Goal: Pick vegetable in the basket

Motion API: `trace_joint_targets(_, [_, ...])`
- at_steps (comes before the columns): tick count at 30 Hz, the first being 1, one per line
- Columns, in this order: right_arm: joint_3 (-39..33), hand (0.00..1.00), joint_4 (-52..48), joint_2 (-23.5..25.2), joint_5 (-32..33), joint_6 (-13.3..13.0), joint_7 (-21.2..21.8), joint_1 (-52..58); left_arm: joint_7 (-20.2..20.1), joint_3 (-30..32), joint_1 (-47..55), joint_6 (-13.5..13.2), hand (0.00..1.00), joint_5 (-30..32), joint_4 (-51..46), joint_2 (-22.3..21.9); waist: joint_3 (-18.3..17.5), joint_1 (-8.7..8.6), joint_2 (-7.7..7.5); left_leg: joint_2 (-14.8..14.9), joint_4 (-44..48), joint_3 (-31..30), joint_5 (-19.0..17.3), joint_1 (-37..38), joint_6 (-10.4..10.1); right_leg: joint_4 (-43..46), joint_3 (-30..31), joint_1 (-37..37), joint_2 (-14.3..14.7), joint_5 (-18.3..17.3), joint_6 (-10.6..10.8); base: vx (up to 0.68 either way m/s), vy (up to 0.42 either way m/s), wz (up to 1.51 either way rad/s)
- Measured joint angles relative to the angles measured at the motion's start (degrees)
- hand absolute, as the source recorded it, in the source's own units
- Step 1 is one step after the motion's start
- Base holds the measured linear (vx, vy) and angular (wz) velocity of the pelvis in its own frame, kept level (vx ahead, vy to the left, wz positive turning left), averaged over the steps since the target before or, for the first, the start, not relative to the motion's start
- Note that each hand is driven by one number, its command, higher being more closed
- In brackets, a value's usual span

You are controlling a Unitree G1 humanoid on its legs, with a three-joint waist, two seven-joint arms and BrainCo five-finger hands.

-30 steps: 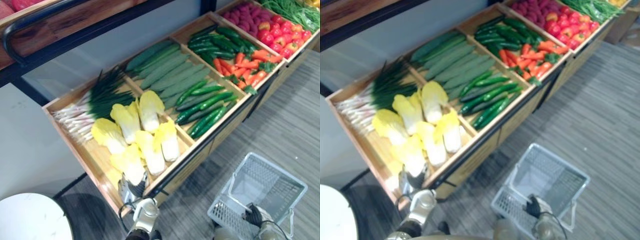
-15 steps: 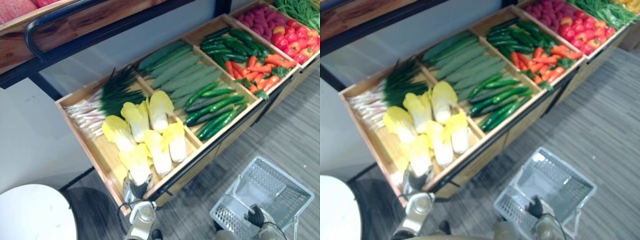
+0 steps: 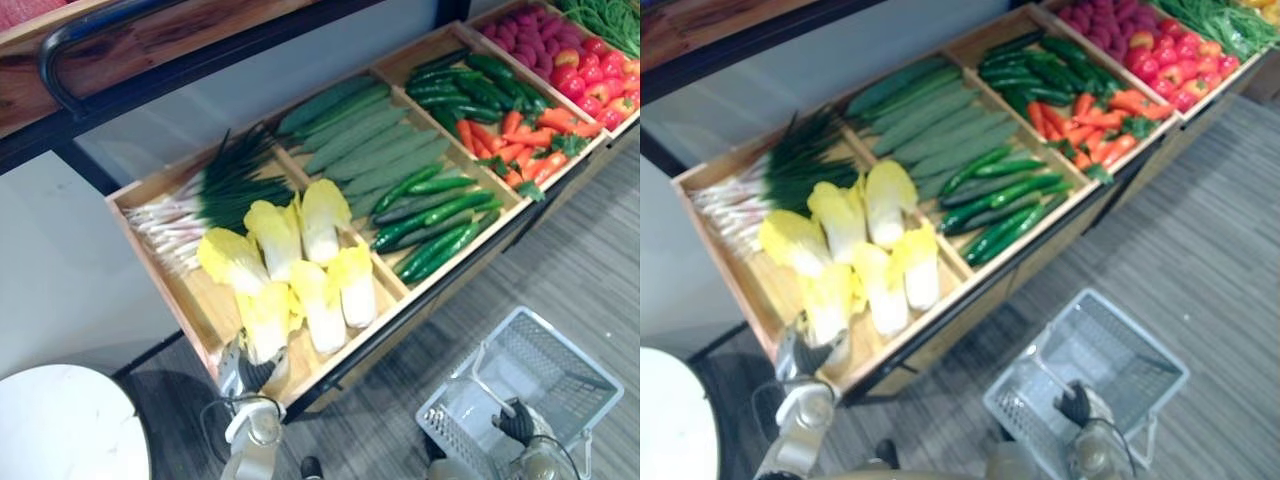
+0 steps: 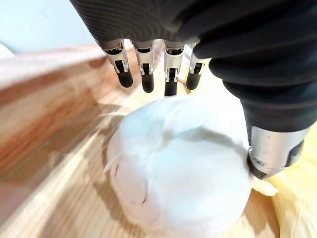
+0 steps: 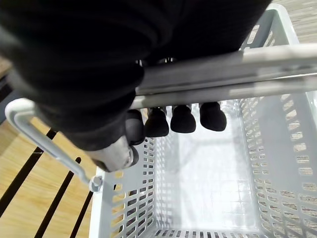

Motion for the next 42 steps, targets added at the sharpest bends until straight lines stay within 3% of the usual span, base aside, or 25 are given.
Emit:
trace_joint_targets(3, [0.0, 1.00, -0.1, 0.0, -1.1, -0.1, 0.5, 0.0, -0.4, 1.6, -0.1, 0.2, 1.00, 1.7, -0.8, 1.3, 0.0, -0.02, -0.01, 0.0, 0.3, 0.0, 0.1, 0.0, 0.1, 0.0, 0.0, 0.1, 0.0, 0.0, 0.0, -0.02, -0.004, 0.00])
trace_joint_targets(4, [0.0, 1.00, -0.2, 0.0, -1.6, -0.2, 0.6, 0.0, -0.4, 1.7, -0.1, 0.5, 0.00, 2.1, -1.1, 1.7, 0.0, -0.03, -0.01, 0.0, 0.3, -0.1, 0.1, -0.1, 0.1, 0.0, 0.0, 0.0, 0.0, 0.0, 0.0, -0.03, -0.006, 0.01])
trace_joint_targets(16, [-0.1, 1.00, -0.8, 0.1, -2.0, -0.2, 1.6, 0.1, -0.3, 2.8, -1.2, 1.6, 0.00, 1.6, -1.5, -0.2, -0.3, -0.04, -0.06, 0.0, 0.2, -1.2, 0.6, -0.9, 0.2, 0.0, -0.9, -0.1, -0.1, 0.2, 0.3, -0.01, -0.004, 0.03])
trace_joint_targets(24, [0.2, 1.00, -0.5, 0.2, -2.0, -0.2, 1.7, 0.2, 3.1, 2.4, -5.6, 1.6, 0.00, 1.0, 5.0, -0.4, -0.9, -0.17, -0.11, 0.1, 0.2, -1.2, 0.6, -0.7, 0.2, -0.2, -1.0, 0.2, -0.1, 0.4, 0.2, 0.00, 0.000, 0.00])
trace_joint_targets(31, [0.9, 1.00, 0.3, 1.3, -2.0, -0.2, 0.3, 0.1, 5.9, -2.7, -6.4, 1.6, 0.00, -1.2, 2.9, -1.1, -1.3, -0.27, -0.71, 0.1, 0.0, -1.2, 0.6, -0.7, 0.2, -0.4, -1.0, 0.2, -0.1, 0.5, 0.2, 0.00, 0.000, 0.00])
trace_joint_targets(42, [2.4, 1.00, 0.4, 2.2, -1.9, -0.2, -0.7, -0.2, 5.9, -8.1, -6.3, 0.9, 0.00, -0.3, -0.4, -1.6, -1.5, -0.22, -0.76, -0.6, -0.6, -1.5, 0.7, -0.3, 0.3, -0.2, -1.4, 0.5, -0.6, 0.8, 0.0, 0.00, 0.000, 0.01])
